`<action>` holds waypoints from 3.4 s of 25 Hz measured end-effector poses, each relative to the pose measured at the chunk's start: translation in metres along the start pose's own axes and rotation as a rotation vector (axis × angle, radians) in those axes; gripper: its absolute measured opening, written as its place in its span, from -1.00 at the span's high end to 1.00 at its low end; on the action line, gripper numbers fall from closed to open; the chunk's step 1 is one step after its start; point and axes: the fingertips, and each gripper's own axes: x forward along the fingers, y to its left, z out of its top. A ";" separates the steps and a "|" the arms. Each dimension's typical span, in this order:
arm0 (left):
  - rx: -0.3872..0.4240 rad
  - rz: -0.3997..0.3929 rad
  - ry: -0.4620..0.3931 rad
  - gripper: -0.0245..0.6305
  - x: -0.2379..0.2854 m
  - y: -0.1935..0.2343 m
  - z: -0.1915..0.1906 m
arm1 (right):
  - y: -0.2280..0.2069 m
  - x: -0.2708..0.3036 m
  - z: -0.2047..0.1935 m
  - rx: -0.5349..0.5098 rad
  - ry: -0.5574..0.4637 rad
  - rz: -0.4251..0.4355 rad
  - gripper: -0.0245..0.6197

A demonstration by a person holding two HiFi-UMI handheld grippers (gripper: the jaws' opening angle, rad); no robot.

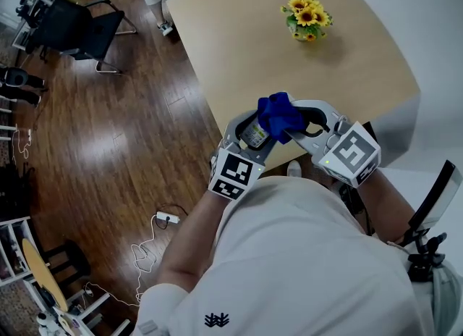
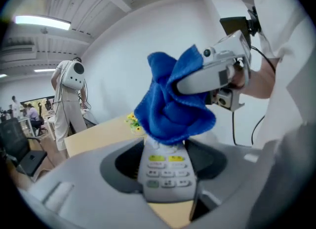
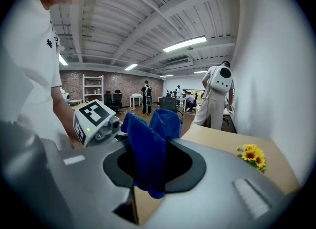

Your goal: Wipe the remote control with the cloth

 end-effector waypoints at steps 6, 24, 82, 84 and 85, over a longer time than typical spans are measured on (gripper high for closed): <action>-0.008 0.003 -0.001 0.09 -0.002 0.003 -0.004 | -0.057 -0.022 -0.019 0.037 0.036 -0.145 0.65; -0.022 -0.004 -0.002 0.09 0.000 0.002 -0.005 | 0.001 -0.009 0.029 -0.004 -0.036 -0.001 0.65; -0.552 0.519 0.395 0.08 0.131 0.079 -0.194 | -0.120 -0.174 -0.196 0.327 0.268 -0.270 0.65; -0.556 0.524 0.421 0.08 0.130 0.078 -0.198 | -0.121 -0.177 -0.197 0.326 0.263 -0.264 0.65; -0.559 0.522 0.437 0.08 0.130 0.077 -0.201 | -0.121 -0.177 -0.197 0.326 0.259 -0.262 0.65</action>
